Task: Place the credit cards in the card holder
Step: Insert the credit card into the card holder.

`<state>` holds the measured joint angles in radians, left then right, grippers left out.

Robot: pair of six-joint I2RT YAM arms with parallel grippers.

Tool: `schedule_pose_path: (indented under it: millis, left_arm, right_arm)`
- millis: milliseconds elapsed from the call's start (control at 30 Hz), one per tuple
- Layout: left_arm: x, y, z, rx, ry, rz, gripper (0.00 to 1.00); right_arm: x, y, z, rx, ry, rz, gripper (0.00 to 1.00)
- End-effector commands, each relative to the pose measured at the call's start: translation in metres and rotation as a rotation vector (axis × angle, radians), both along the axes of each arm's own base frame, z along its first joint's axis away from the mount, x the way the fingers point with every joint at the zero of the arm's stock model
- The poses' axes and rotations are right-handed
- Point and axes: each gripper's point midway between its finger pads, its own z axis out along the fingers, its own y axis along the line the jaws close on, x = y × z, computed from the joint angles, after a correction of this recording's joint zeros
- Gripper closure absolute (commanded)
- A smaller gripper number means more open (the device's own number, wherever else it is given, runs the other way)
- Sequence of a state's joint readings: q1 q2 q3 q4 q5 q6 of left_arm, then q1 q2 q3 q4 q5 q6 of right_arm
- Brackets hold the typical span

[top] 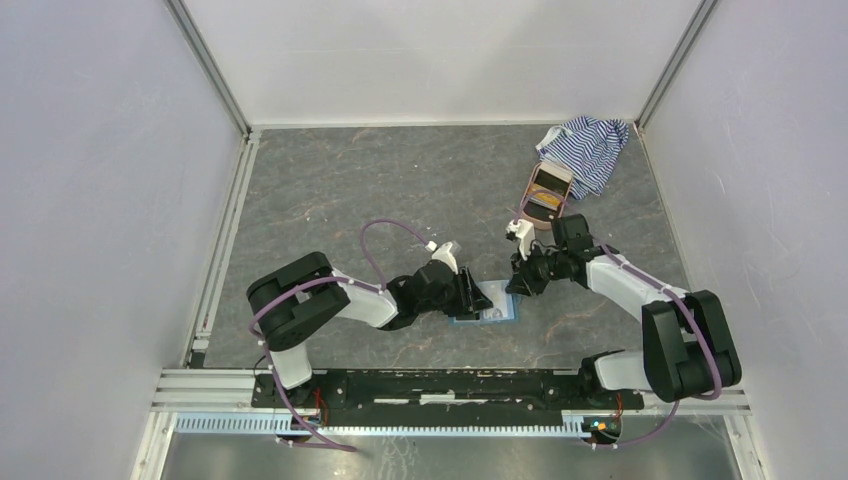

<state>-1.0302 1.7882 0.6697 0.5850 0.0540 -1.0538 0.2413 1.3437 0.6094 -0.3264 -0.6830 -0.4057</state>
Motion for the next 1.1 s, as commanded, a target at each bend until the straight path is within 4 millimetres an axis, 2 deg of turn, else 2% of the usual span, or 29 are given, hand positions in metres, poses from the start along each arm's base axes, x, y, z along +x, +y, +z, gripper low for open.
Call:
schedule_pose_path:
  millis: [0,100,400,700,933,1067]
  left_arm:
    - [0.001,-0.002,-0.007,0.029,0.006,0.004,0.52]
    - [0.001,-0.002,-0.007,0.029,0.006,0.004,0.52]
    - [0.001,-0.002,-0.007,0.034,0.007,0.003,0.52]
    - [0.001,-0.003,-0.01,0.036,0.014,0.004,0.52]
    - [0.002,-0.003,-0.012,0.038,0.022,0.012,0.52]
    - [0.002,-0.002,-0.013,0.04,0.023,0.017,0.52]
  right_arm:
    - [0.004,0.013,0.021,0.143,0.011,0.003,0.77]
    - [0.005,0.011,0.021,0.159,0.024,-0.024,0.76]
    - [-0.009,0.019,0.008,0.212,0.174,-0.01,0.72]
    - [-0.006,0.011,0.013,0.207,0.142,-0.06,0.67]
    - [-0.025,0.002,0.004,0.224,0.22,-0.085,0.67]
    - [-0.027,0.003,0.004,0.261,0.254,-0.095,0.67]
